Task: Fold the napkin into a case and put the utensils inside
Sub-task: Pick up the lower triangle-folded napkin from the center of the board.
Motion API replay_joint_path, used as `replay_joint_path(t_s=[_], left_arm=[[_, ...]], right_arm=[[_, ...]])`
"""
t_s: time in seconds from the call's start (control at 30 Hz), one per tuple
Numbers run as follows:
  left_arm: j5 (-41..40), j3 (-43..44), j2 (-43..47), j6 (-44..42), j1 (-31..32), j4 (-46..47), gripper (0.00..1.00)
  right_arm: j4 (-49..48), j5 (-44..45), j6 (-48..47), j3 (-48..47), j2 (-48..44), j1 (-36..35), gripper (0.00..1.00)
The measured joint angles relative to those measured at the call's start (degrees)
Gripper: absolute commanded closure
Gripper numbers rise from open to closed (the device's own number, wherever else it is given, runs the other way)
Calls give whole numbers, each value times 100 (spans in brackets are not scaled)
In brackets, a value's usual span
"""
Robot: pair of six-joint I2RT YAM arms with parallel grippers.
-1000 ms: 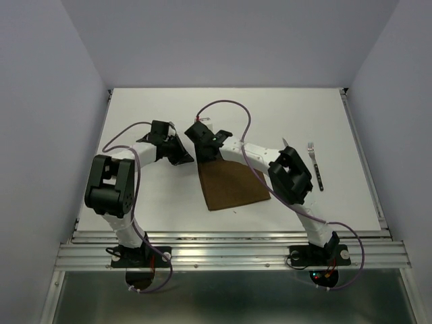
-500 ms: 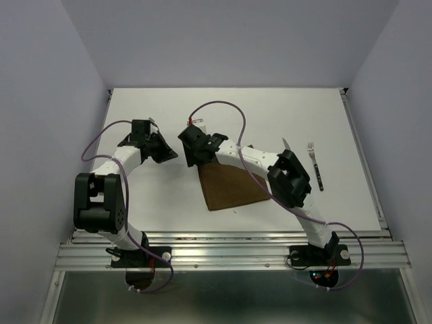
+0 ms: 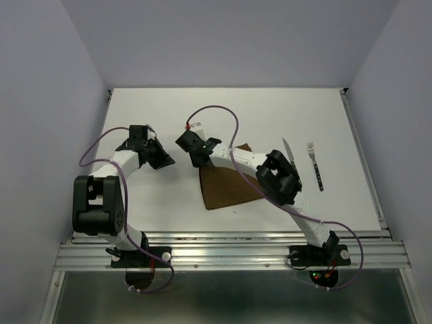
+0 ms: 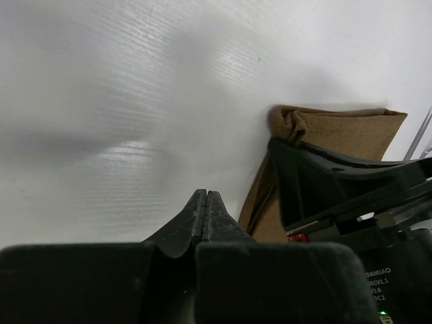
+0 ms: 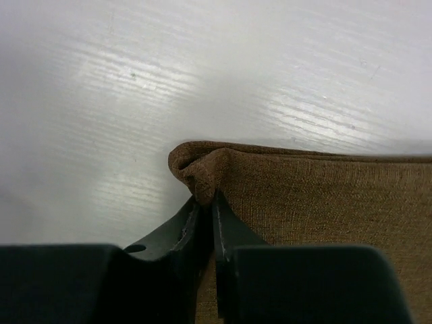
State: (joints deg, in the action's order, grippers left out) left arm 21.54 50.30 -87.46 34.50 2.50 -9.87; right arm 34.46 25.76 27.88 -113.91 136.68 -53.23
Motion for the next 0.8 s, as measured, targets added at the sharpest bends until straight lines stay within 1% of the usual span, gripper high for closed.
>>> replay_joint_path(t_s=[0.03, 0.17, 0.27, 0.3, 0.37, 0.4, 0.43, 0.47, 0.5, 0.53, 0.57, 0.63, 0.67, 0.73, 0.8], left_arm=[[4, -24, 0, -2, 0, -7, 100], [13, -92, 4, -15, 0, -2, 100], [70, -116, 24, -52, 0, 2, 100], [90, -116, 33, -70, 0, 7, 91], [238, -118, 70, -160, 0, 55, 79], [302, -118, 90, -190, 0, 79, 61], [393, -118, 98, -229, 0, 101, 51], [455, -118, 118, -251, 0, 140, 44], [511, -118, 129, -315, 0, 162, 30], [584, -118, 138, -323, 0, 188, 24], [640, -118, 138, -317, 0, 208, 22], [798, -118, 138, -361, 0, 271, 13], [857, -118, 138, -369, 0, 295, 11], [999, -118, 133, -404, 0, 341, 5], [1123, -118, 105, -411, 0, 391, 1]], right_arm=[[-52, 20, -9, 37, -7, 0, 99], [-212, -15, -24, 181, -74, 0, 99], [-439, -247, -24, 455, -232, 15, 99], [-533, -411, -26, 586, -317, 35, 99], [-673, -741, -2, 811, -470, 107, 99], [-726, -922, 17, 909, -529, 133, 99], [-807, -1145, 48, 1016, -592, 166, 99], [-872, -1307, 81, 1093, -632, 197, 99], [-957, -1491, 111, 1213, -699, 247, 99], [-1032, -1696, 157, 1307, -745, 297, 99], [-1150, -1919, 210, 1440, -811, 374, 99], [-1307, -2312, 308, 1646, -909, 487, 99], [-1362, -2448, 341, 1722, -942, 531, 99], [-1543, -2761, 415, 1912, -1019, 634, 99], [-1700, -3064, 481, 2105, -1104, 706, 99]])
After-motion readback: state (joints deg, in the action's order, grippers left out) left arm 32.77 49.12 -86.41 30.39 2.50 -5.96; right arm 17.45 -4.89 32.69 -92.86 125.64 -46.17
